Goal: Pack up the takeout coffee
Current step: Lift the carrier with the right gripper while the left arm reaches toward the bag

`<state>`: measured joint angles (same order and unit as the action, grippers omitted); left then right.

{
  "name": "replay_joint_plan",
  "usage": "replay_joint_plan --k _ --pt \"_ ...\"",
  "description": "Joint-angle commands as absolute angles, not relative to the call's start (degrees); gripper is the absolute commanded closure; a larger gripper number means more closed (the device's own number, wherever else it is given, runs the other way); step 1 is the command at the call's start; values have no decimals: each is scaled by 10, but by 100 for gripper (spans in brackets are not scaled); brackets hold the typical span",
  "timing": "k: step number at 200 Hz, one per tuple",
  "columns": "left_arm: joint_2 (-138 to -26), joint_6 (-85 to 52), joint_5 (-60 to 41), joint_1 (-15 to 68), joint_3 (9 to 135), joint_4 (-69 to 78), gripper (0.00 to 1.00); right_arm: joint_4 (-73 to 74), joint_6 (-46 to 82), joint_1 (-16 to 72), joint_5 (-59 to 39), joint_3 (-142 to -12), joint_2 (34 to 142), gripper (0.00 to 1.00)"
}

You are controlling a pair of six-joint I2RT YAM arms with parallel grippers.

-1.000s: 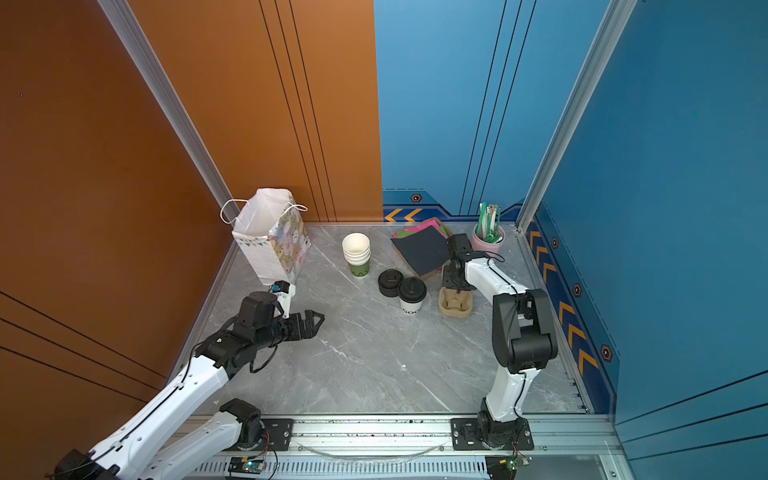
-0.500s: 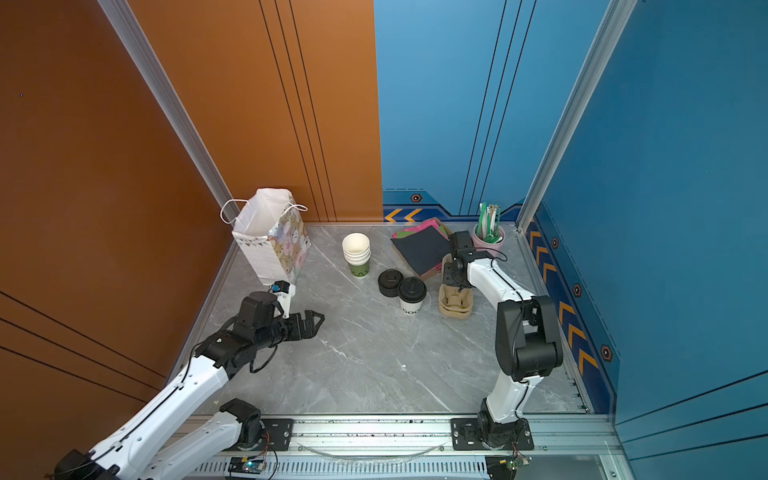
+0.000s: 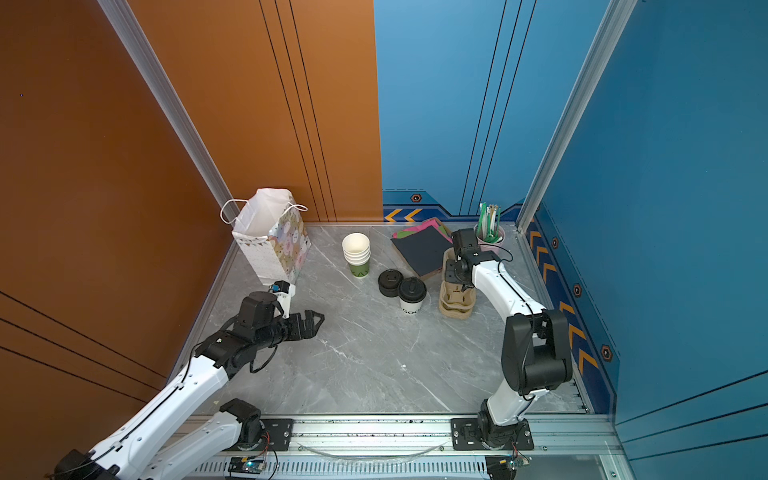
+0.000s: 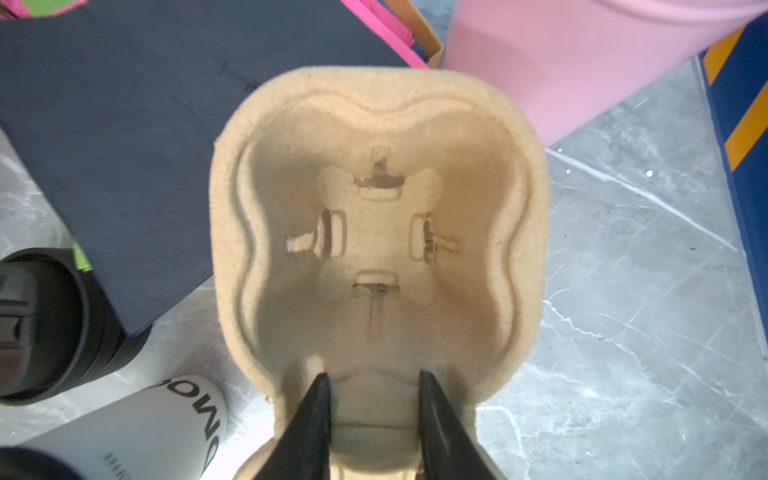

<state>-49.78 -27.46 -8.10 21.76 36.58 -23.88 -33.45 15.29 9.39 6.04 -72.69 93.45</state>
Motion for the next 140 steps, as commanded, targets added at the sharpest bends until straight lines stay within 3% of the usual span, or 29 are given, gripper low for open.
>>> replay_joint_plan --k 1,71,140 --pt "-493 -279 -76 213 371 -242 2 -356 156 99 57 -709 900 66" --pt "-518 -237 -71 207 454 -257 2 -365 159 103 33 -691 818 66" --pt "-682 -84 -27 135 809 -381 1 -365 159 118 4 -691 777 65"
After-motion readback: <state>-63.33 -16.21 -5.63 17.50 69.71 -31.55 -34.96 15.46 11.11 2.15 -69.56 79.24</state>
